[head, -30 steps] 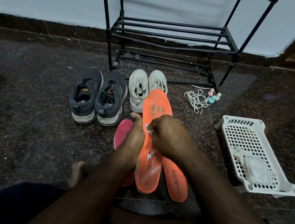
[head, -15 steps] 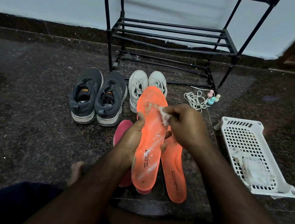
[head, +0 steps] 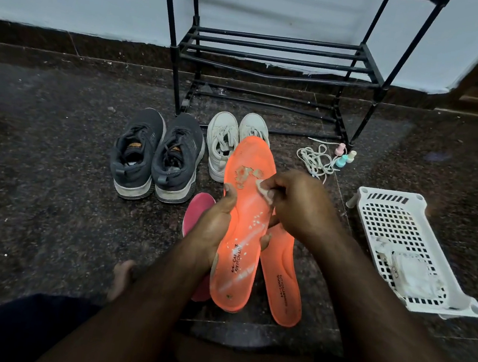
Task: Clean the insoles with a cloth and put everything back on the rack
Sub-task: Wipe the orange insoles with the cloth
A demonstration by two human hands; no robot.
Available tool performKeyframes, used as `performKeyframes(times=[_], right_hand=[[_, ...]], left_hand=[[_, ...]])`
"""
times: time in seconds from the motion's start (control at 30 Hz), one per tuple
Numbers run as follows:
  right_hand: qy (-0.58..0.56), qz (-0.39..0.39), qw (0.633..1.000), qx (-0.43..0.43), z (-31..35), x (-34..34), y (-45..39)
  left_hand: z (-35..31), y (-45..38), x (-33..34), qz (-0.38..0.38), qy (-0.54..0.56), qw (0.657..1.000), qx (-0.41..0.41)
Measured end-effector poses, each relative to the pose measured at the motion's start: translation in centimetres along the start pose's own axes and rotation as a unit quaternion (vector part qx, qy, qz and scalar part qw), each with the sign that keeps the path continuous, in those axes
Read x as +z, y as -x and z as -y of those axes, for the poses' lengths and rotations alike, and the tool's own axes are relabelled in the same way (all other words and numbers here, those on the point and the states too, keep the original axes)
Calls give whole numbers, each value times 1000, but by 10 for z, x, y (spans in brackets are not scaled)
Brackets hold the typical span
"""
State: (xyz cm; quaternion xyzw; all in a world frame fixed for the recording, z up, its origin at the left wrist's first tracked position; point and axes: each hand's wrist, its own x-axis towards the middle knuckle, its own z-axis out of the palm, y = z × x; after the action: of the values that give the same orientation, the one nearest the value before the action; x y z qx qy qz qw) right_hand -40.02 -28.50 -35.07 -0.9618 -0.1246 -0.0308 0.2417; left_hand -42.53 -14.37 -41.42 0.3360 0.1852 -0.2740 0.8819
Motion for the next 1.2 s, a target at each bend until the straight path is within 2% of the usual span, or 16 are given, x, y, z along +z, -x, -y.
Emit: performKeyframes(times=[0.07,0.17,0.2,0.3,0.43,0.67,0.8,0.97,1.07,1.2], right_hand=[[36,-32,999,-19,7,-2,-1],[29,23,999,-35,18,7,5],[33,21,998,-54,20,11,7],[29,61,997,-43,13,14,9],[3,26,999,-39,16,10,7],[12,111,993,-34,24,17,15],[9,44,999,-18,20,17,14],[64,102,992,-33,30,24,21],[19,136,990,-25,32,19,22],[0,59,998,0,25,17,17]], left_hand=[[0,-1,-1,-9,-5,1000,-8],[0,-2,3,-12,12,1000,3],[-1,-2,4,-9,24,1000,13],[-2,-3,4,-3,46,998,31],[-3,-10,-4,-21,50,998,40],[-6,-17,-11,-47,52,995,67],[-6,-19,-13,-34,68,994,74],[-7,-18,-12,-30,65,995,65],[-9,-21,-13,-47,54,994,82],[-8,-19,-12,-43,58,994,84]])
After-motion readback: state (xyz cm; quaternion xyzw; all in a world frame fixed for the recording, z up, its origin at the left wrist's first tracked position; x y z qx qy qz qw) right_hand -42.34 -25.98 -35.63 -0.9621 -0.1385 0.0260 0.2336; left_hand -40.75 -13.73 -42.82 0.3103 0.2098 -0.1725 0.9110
